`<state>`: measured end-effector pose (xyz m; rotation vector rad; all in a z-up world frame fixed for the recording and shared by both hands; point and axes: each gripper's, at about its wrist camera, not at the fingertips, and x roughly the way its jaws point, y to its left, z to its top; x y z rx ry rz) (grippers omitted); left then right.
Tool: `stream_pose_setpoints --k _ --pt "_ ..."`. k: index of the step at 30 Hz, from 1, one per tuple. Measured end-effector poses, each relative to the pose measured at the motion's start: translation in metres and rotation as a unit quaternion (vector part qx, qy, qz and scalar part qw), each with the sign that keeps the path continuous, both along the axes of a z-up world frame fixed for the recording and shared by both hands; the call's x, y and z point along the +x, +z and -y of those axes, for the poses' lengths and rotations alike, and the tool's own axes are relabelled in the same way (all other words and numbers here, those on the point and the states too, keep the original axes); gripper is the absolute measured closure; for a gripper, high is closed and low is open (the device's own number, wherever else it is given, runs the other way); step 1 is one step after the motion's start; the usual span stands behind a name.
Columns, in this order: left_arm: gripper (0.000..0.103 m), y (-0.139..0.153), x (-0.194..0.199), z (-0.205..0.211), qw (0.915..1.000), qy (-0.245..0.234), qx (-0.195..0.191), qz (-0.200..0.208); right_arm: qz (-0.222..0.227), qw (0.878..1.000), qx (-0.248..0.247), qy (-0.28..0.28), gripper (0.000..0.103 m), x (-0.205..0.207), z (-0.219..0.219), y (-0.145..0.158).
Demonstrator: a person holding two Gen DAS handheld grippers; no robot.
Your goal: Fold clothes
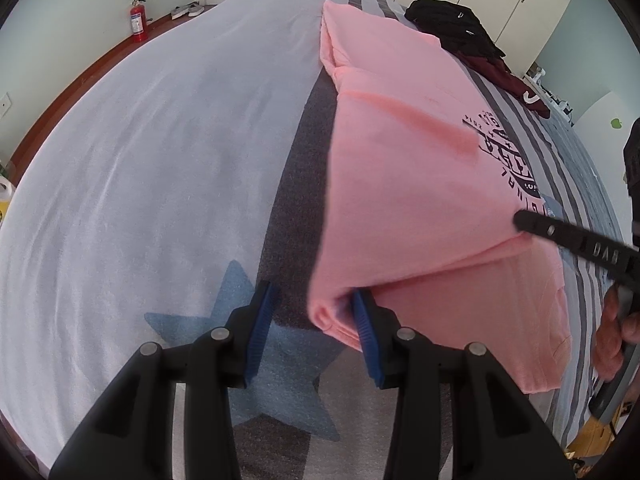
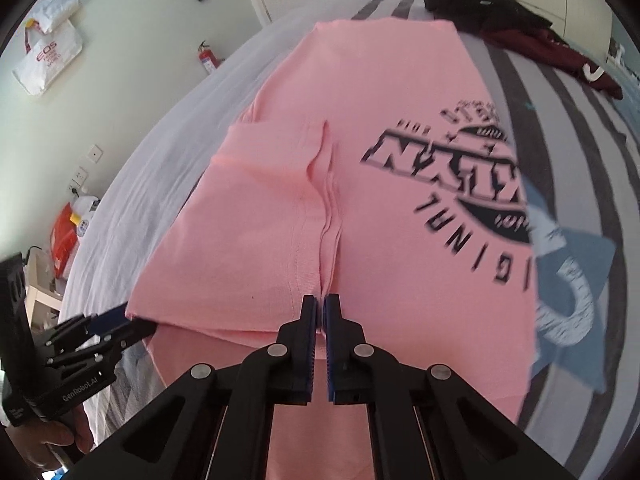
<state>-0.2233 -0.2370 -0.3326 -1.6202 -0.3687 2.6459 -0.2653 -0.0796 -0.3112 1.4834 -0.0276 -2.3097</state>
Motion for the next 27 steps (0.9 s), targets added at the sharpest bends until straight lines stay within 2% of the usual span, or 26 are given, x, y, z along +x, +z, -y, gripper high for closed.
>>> stream_pose_setpoints --k 10,15,21,24,27 --pt "0.065 -0.006 -0.008 -0.011 0.9999 0.007 0.008 0.009 0.017 0.999 0.025 0.032 0.1 -0.015 -0.005 -0.017" --pt "0.064 -0.004 -0.009 -0.016 0.9997 0.002 0.012 0.02 0.017 0.999 0.032 0.027 0.099 -0.015 -0.002 -0.024" --pt "0.064 0.018 0.012 -0.01 0.9988 -0.033 0.031 0.018 0.001 0.999 0.037 0.039 0.099 -0.019 0.005 -0.021" --pt "0.064 0.03 0.012 -0.008 0.999 -0.034 0.031 0.002 0.0 0.998 0.041 0.048 0.099 -0.025 0.01 -0.021" --pt "0.064 0.033 -0.016 -0.007 0.9991 -0.017 0.033 -0.022 -0.002 0.997 0.048 0.053 0.099 -0.026 0.013 -0.023"
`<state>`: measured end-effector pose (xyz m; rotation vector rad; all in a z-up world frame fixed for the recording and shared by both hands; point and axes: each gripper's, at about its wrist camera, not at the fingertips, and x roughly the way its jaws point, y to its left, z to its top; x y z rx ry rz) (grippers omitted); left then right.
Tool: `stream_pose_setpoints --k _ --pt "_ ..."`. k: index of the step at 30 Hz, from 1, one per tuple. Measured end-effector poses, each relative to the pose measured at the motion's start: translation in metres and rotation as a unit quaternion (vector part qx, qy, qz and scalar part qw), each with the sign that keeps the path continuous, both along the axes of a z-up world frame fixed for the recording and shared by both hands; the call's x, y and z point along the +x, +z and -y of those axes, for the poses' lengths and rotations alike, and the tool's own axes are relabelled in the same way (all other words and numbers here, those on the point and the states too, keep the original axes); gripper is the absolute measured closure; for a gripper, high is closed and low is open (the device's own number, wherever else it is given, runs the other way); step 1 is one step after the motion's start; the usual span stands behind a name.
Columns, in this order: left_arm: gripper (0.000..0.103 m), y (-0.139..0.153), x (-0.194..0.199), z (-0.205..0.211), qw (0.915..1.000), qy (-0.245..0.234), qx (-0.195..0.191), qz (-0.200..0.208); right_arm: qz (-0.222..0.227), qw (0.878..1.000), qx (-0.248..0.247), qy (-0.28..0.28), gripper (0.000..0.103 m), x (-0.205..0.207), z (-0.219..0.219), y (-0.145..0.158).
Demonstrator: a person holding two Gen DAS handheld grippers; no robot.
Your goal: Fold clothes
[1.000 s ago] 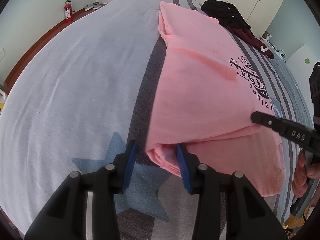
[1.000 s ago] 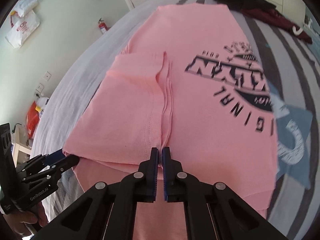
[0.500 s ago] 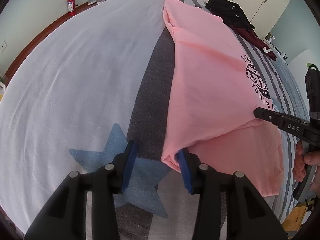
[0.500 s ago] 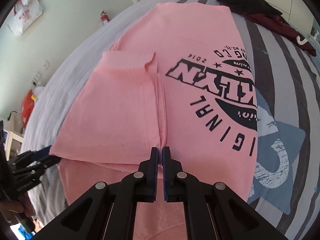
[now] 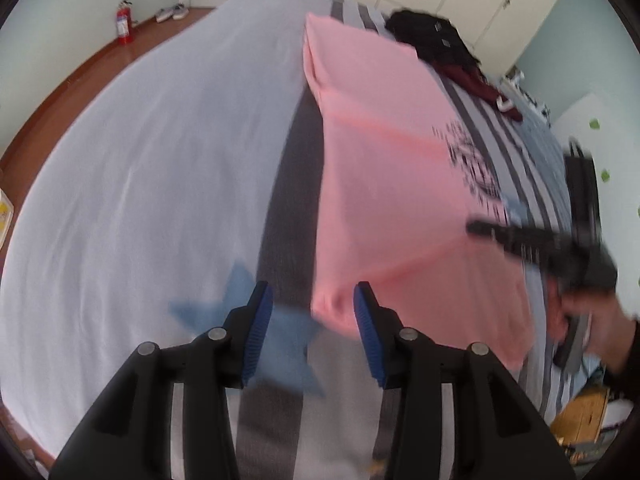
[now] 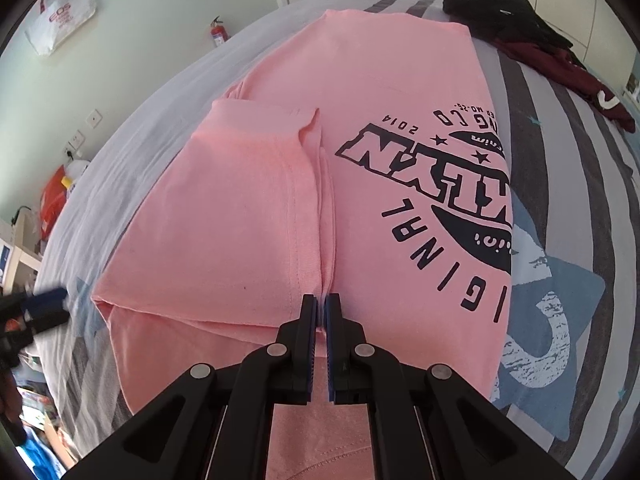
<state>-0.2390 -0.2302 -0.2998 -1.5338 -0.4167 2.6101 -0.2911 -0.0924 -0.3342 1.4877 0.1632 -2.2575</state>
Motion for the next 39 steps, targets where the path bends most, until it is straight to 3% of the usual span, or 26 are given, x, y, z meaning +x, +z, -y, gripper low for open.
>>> stream_pose_setpoints --k 4,9,13,19,25,31,35,39 --pt "0.064 -0.008 -0.009 0.005 0.9999 0.0 -0.009 -0.014 0.0 1.0 0.0 -0.004 0.097 -0.001 -0.002 0.002" --pt "0.064 -0.039 -0.018 0.015 0.999 -0.017 -0.036 0.02 -0.005 1.0 0.008 -0.005 0.097 -0.002 -0.008 0.008" --pt "0.06 -0.041 -0.014 0.016 0.999 -0.02 -0.033 0.021 -0.032 0.998 0.038 -0.025 0.097 -0.007 -0.014 0.021" --pt "0.056 -0.043 -0.02 0.014 0.999 -0.018 -0.03 0.028 -0.06 0.998 -0.035 -0.011 0.097 -0.041 0.016 0.036" --pt "0.056 -0.033 -0.038 0.013 0.9993 -0.017 -0.029 0.018 -0.056 0.998 -0.035 0.005 0.097 -0.077 0.06 0.009" --pt "0.056 -0.022 -0.098 0.006 0.9994 -0.011 -0.031 -0.011 -0.029 0.998 -0.057 -0.025 0.103 -0.101 0.052 -0.004" --pt "0.056 -0.028 -0.157 -0.014 0.9985 -0.015 -0.047 -0.026 -0.024 0.996 -0.076 -0.036 0.098 -0.107 0.044 0.0" --pt "0.056 -0.036 -0.209 -0.017 0.999 -0.016 -0.039 -0.012 -0.019 0.992 -0.095 -0.078 0.091 -0.116 0.024 0.006"
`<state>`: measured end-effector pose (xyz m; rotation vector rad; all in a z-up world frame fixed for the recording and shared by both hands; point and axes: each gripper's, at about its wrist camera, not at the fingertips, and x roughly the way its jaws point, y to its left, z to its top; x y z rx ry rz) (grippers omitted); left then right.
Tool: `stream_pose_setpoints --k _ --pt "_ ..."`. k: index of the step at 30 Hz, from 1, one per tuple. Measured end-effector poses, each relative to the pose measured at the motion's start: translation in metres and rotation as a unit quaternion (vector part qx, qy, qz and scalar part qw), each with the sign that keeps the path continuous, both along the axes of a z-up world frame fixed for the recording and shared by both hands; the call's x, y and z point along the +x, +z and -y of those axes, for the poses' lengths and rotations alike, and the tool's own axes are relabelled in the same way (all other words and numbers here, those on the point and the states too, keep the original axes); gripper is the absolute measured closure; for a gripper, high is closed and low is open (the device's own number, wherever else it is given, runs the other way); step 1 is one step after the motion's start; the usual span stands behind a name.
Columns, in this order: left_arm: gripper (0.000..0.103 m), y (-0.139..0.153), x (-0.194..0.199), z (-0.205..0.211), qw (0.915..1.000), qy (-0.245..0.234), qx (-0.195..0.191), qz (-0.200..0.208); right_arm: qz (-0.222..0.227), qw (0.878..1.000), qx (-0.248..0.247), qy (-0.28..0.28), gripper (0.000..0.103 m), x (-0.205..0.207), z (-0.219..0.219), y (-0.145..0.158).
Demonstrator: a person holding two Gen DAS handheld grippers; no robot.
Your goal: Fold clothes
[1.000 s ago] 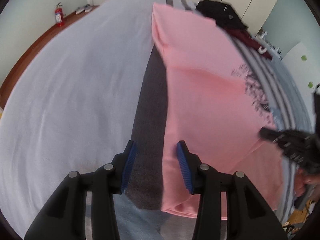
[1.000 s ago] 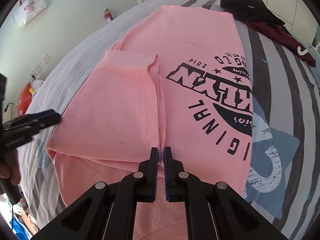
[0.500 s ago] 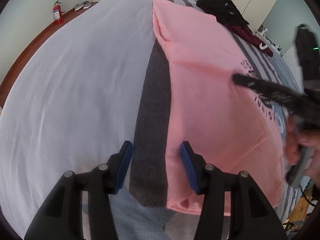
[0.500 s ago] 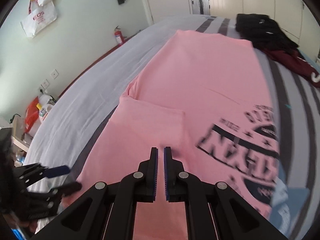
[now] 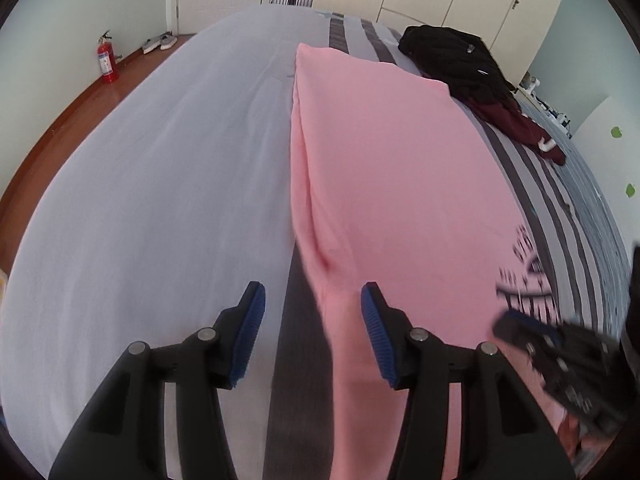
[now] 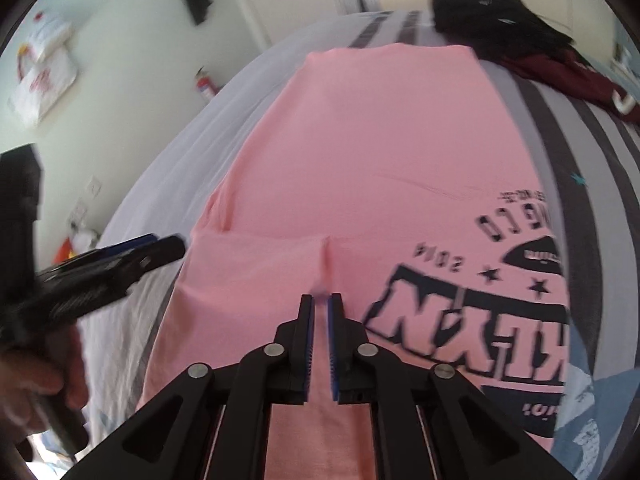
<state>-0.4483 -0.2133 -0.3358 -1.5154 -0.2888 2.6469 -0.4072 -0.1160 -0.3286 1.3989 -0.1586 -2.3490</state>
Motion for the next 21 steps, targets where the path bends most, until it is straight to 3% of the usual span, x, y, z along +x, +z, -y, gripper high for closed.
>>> stream_pose_setpoints --k 2,5,7,9,12,15,21 --pt "0.056 0.004 -0.006 0.015 0.9998 -0.01 0.005 0.013 0.008 1.0 -0.014 -0.017 0.085 -0.007 -0.009 0.0" --pt "0.056 0.003 -0.013 0.011 0.9988 -0.037 0.011 0.029 0.018 1.0 -0.023 -0.011 0.085 -0.014 -0.009 -0.001" --pt "0.056 0.002 -0.008 0.006 0.9976 -0.06 -0.017 0.032 0.019 1.0 -0.023 -0.005 0.085 -0.019 -0.005 -0.001" --pt "0.069 -0.001 -0.007 0.003 0.9961 -0.073 -0.035 0.036 0.025 0.999 -0.023 -0.001 0.085 -0.023 0.0 -0.003" --pt "0.08 -0.006 -0.007 0.004 0.9954 -0.079 -0.039 0.036 0.038 0.999 -0.019 0.001 0.085 -0.026 0.005 -0.011" --pt "0.085 -0.007 -0.009 0.006 0.9954 -0.078 -0.046 0.031 0.041 0.999 -0.015 0.002 0.085 -0.034 0.008 -0.014" --pt "0.086 -0.01 -0.012 0.022 0.9971 -0.059 -0.041 0.024 0.039 0.999 -0.003 0.001 0.085 -0.036 0.018 -0.013"
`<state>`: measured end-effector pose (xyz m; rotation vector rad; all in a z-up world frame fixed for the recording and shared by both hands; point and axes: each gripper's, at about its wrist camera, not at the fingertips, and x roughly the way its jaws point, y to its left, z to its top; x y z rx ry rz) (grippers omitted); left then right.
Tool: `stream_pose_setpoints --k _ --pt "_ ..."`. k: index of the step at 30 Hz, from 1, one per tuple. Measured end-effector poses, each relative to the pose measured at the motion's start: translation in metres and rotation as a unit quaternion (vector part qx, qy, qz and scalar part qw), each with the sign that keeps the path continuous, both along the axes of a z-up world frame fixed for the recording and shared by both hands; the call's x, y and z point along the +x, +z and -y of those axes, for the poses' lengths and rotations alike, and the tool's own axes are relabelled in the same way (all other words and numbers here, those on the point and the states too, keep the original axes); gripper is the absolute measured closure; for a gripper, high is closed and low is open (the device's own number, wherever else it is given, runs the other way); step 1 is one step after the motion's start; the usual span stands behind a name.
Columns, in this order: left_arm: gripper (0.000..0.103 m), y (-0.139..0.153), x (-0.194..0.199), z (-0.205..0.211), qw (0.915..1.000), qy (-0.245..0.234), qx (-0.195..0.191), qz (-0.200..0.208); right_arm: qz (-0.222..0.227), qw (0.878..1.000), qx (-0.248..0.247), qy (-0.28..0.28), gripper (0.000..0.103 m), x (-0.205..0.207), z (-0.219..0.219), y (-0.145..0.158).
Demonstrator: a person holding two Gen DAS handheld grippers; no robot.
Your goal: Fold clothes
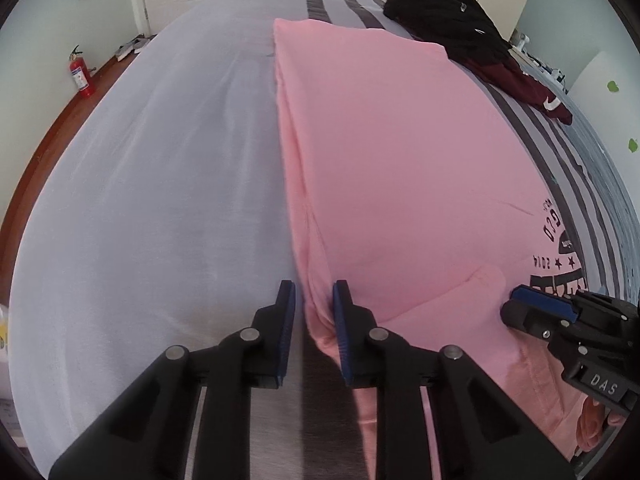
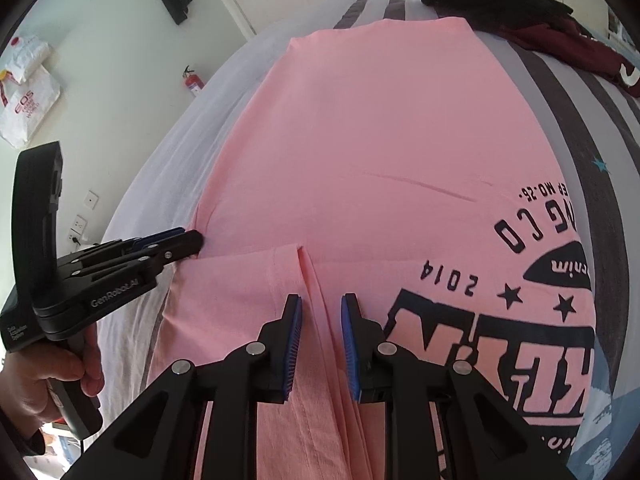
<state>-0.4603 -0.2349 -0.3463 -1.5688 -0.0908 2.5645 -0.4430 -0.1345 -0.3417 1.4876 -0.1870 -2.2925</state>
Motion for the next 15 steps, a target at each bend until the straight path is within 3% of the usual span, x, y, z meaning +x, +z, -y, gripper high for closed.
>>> stream_pose_setpoints --k 4,8,15 --pt "0.086 -0.001 -0.002 -0.004 0.9998 -0.019 -0.009 -0.005 -0.002 1.0 0.003 0.002 0.085 0.0 0.001 -0.001" --pt "0.086 0.0 -0.005 0.001 0.9999 -0.007 0.007 -0.008 -0.005 1.0 0.008 0.007 0.084 0.003 0.003 0.001" --pt "0.086 0.032 0.014 0.014 0.9978 0.009 0.033 -0.056 -0.029 1.0 0.008 0.007 0.084 0.028 -0.009 0.021"
